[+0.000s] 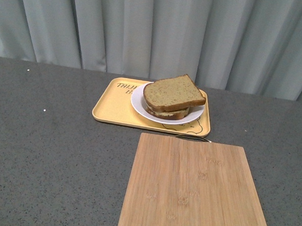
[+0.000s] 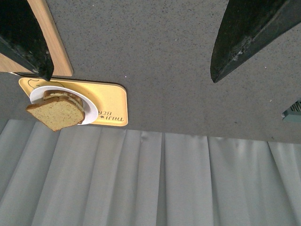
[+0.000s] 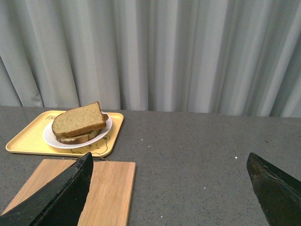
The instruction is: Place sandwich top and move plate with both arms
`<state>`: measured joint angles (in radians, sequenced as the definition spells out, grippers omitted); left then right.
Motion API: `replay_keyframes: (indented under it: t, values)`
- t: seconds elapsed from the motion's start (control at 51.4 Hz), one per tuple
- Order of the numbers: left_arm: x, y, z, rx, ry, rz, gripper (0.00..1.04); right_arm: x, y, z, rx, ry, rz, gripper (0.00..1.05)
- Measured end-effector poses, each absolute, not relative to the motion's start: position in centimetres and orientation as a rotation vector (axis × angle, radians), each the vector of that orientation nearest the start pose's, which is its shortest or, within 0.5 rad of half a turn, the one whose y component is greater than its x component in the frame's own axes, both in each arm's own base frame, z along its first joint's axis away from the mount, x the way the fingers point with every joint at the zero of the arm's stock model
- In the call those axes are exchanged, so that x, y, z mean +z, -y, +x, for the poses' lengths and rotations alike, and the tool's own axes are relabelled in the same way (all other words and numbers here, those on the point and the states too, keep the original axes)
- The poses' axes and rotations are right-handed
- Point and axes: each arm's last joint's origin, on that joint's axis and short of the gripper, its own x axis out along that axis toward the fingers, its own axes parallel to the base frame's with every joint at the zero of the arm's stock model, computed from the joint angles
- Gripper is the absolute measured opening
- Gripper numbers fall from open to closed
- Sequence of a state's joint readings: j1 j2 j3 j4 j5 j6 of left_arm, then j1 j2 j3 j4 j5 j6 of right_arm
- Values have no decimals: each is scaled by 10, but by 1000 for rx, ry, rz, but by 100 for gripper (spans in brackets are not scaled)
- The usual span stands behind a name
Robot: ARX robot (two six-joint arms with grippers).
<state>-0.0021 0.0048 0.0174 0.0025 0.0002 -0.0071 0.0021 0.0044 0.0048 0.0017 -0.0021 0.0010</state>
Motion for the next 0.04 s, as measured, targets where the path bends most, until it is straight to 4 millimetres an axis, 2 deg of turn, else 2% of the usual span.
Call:
replay_keyframes:
  t: [0.039]
  values:
    - [169, 0, 97, -2, 15, -7, 98, 165, 0, 98, 4, 2, 1, 95]
